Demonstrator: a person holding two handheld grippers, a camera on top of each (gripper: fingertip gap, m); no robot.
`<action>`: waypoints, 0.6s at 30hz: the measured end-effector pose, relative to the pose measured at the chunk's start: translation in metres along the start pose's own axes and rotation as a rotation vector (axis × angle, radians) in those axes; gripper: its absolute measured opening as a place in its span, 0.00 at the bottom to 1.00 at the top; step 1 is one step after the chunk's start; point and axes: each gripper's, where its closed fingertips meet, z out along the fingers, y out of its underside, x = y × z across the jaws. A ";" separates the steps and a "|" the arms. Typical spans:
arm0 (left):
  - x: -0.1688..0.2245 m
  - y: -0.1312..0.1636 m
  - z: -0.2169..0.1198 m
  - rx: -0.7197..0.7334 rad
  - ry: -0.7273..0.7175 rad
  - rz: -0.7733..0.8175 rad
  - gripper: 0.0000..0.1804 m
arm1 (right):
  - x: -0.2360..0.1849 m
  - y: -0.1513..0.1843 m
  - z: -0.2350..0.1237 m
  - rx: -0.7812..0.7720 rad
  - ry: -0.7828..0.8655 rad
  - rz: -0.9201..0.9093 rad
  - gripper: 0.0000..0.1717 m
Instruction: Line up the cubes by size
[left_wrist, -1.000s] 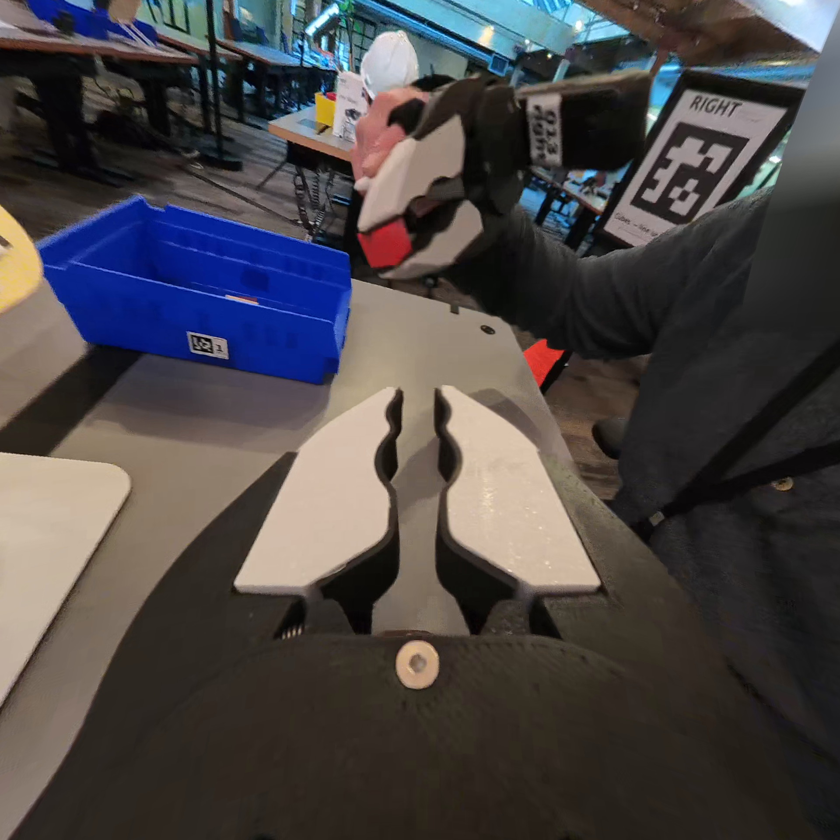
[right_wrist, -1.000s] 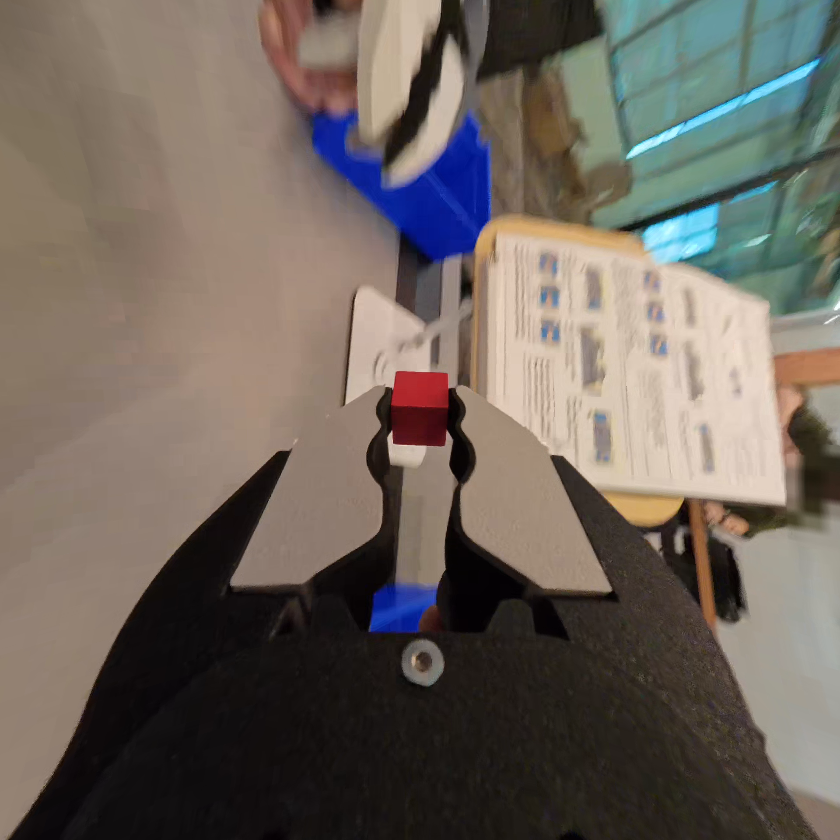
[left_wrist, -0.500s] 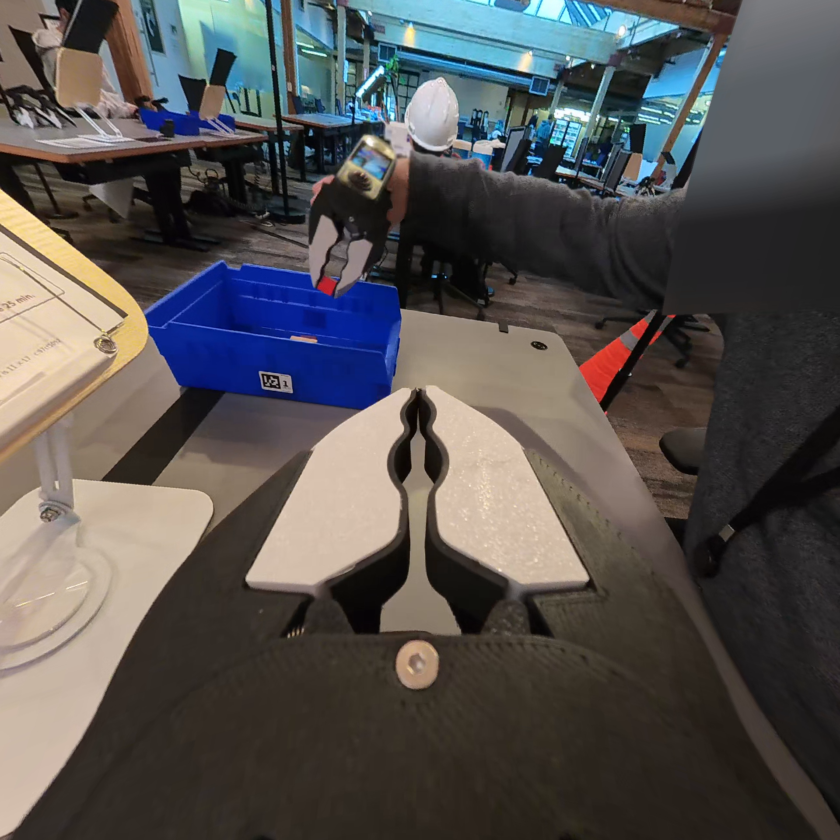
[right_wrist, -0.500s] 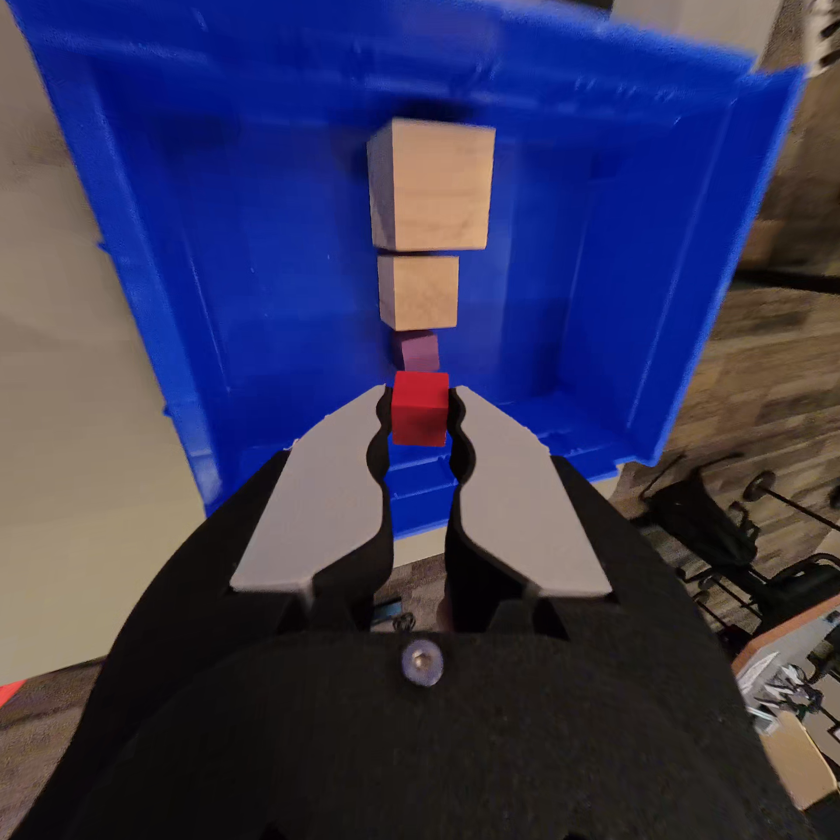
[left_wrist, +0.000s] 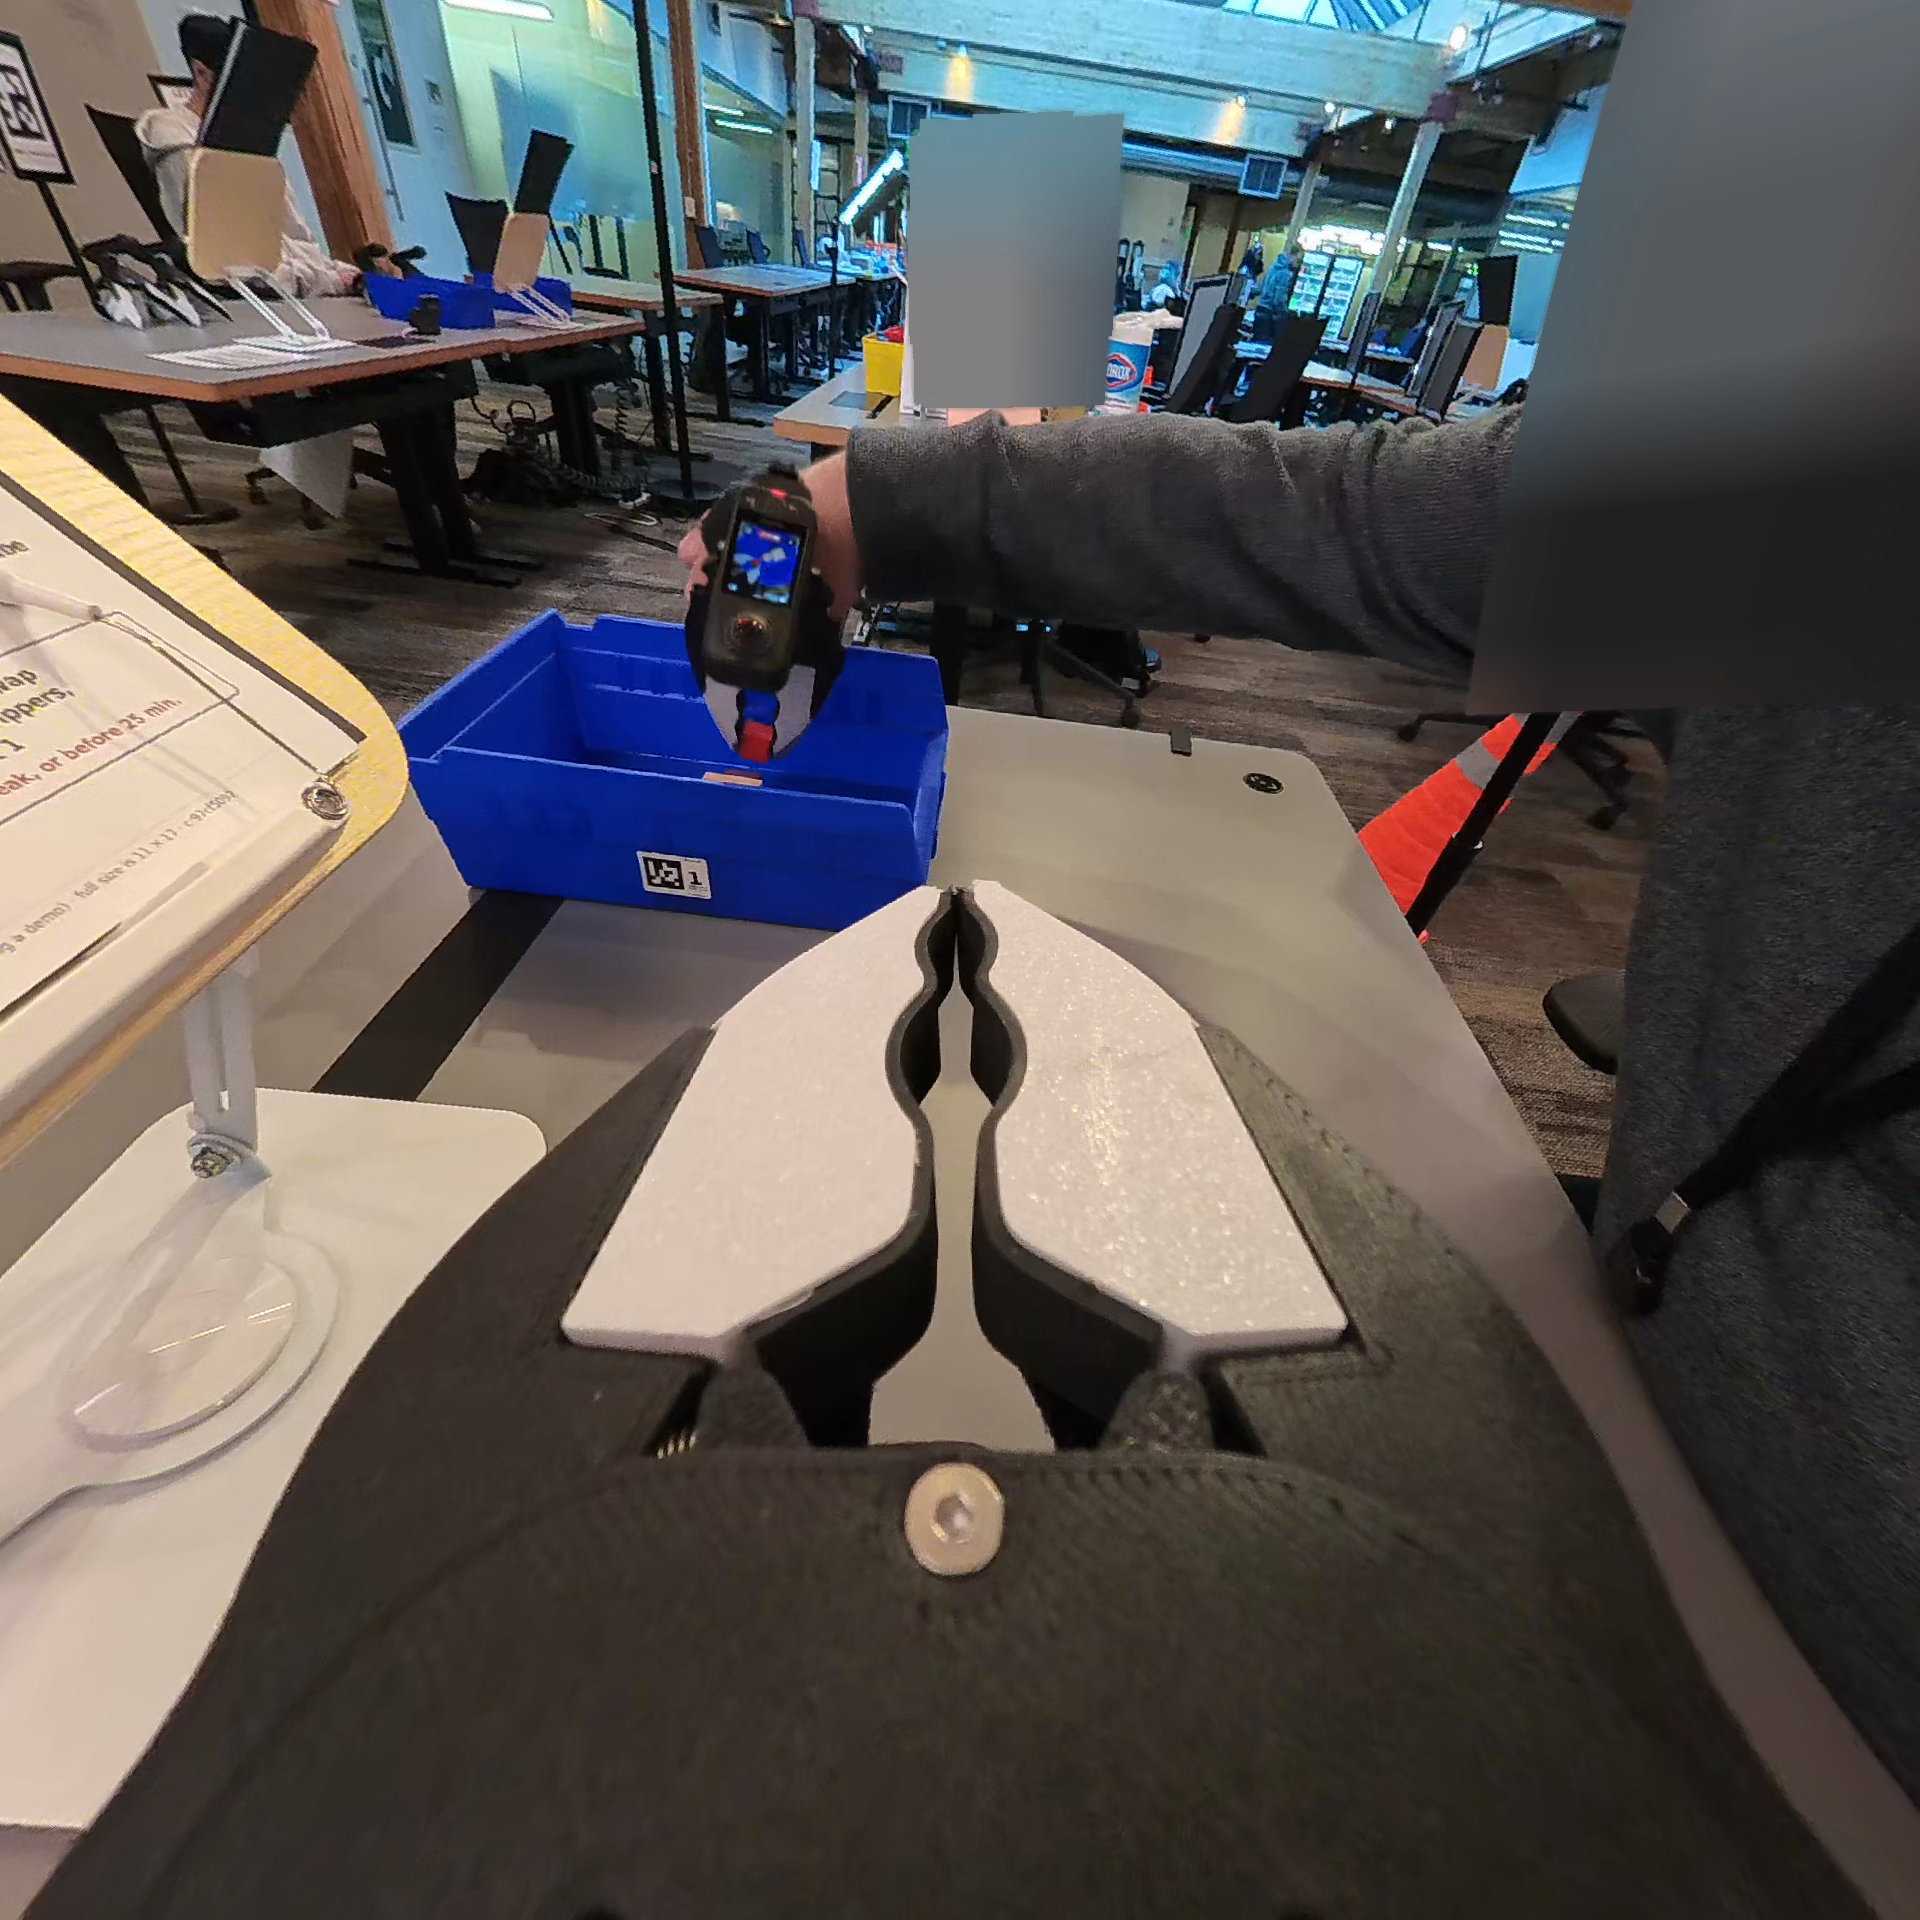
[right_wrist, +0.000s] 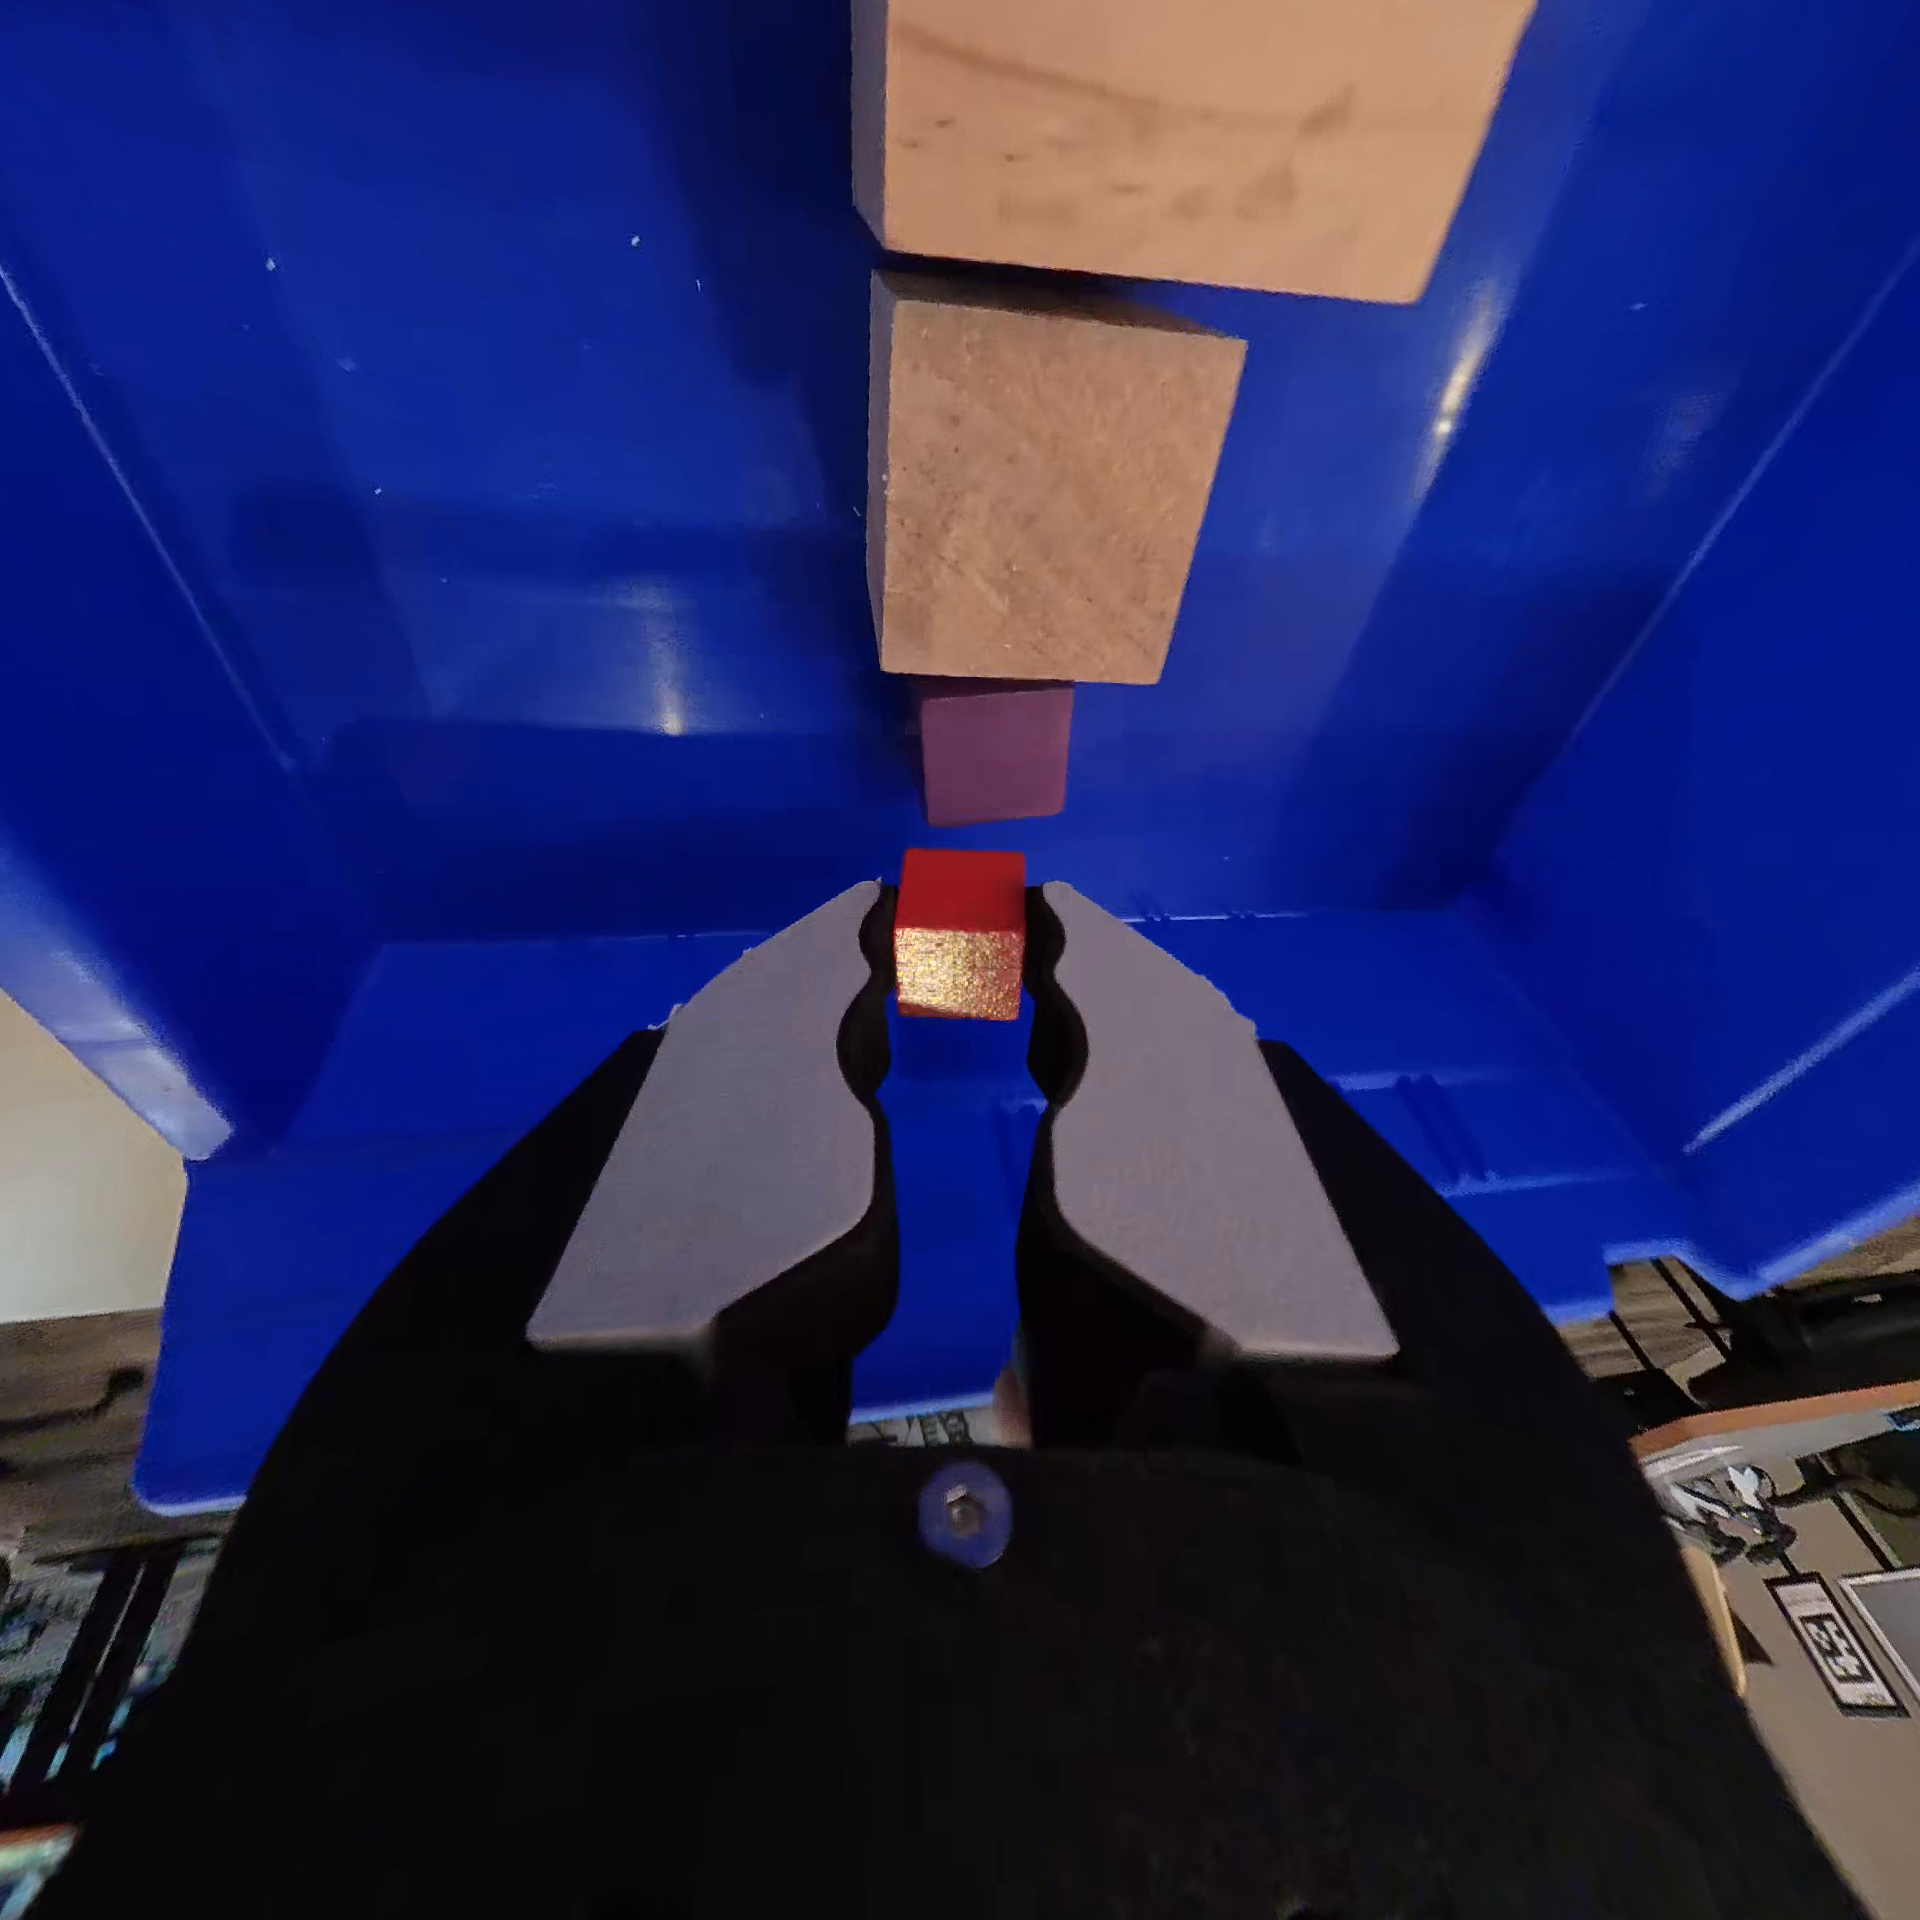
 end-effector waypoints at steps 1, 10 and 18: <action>0.000 0.000 0.000 -0.002 -0.002 0.001 0.00 | -0.001 0.001 0.004 -0.018 -0.012 -0.007 0.13; 0.002 -0.004 -0.003 0.005 -0.001 0.016 0.00 | 0.002 0.005 0.019 -0.064 -0.031 -0.028 0.13; 0.000 -0.003 -0.002 0.003 -0.005 0.023 0.00 | 0.001 0.004 0.029 -0.073 -0.061 -0.034 0.13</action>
